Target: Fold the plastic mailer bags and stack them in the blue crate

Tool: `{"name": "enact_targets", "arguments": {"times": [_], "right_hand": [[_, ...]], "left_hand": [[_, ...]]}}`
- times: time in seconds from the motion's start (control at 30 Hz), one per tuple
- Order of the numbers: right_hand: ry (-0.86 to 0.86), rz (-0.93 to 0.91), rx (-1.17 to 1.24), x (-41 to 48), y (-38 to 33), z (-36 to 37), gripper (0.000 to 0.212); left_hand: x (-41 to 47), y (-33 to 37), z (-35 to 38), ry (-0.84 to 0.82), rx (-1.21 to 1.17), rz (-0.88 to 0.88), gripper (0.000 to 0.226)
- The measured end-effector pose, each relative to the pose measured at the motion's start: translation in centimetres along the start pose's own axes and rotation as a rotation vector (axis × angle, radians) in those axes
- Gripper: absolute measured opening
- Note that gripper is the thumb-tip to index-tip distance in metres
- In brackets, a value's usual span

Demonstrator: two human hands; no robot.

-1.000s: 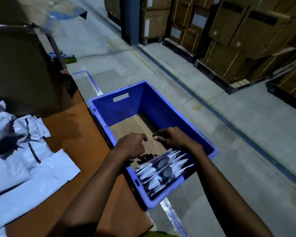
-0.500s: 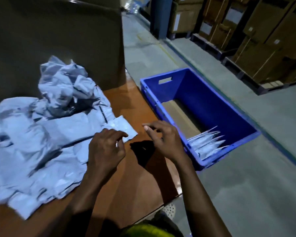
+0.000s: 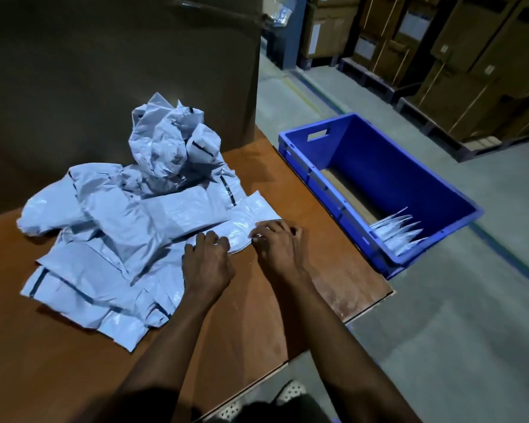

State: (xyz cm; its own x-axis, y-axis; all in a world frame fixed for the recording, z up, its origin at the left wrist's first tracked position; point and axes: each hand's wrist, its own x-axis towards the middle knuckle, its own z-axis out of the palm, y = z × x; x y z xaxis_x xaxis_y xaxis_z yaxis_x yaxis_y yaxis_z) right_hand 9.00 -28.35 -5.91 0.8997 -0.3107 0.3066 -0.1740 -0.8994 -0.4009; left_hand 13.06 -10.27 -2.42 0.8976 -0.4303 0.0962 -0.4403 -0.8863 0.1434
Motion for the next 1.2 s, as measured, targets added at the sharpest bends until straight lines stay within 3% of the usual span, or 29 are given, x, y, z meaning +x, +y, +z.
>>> {"name": "enact_targets", "arguments": {"times": [0.13,0.27,0.33,0.5,0.67,1.0,1.2], "right_hand": [[0.033,-0.094,0.054,0.0,0.5,-1.6,0.011],[0.260,-0.047,0.070,-3.0,2.5,-5.5,0.015],[0.310,-0.001,0.012,-5.8,3.9,-7.4,0.016],[0.295,0.033,0.044,-10.5,7.6,-7.6,0.008],[0.306,0.019,0.113,-9.2,7.5,-8.1,0.010],[-0.041,0.024,0.068,-5.8,7.5,-6.3,0.043],[-0.042,0.034,-0.004,-6.8,7.2,-5.5,0.044]], "left_hand": [[-0.1,0.4,-0.1,0.099,-0.031,0.036,0.012],[-1.7,3.4,-0.7,0.360,-0.208,0.183,0.014],[-2.5,5.2,-0.4,0.405,-0.258,0.265,0.013],[-4.1,7.9,2.4,0.230,-0.310,0.243,0.020],[-3.6,9.9,1.5,0.266,-0.353,0.169,0.037],[-1.7,10.3,6.5,0.033,-0.205,0.288,0.064],[-2.7,10.1,7.4,-0.003,-0.093,0.285,0.066]]}}
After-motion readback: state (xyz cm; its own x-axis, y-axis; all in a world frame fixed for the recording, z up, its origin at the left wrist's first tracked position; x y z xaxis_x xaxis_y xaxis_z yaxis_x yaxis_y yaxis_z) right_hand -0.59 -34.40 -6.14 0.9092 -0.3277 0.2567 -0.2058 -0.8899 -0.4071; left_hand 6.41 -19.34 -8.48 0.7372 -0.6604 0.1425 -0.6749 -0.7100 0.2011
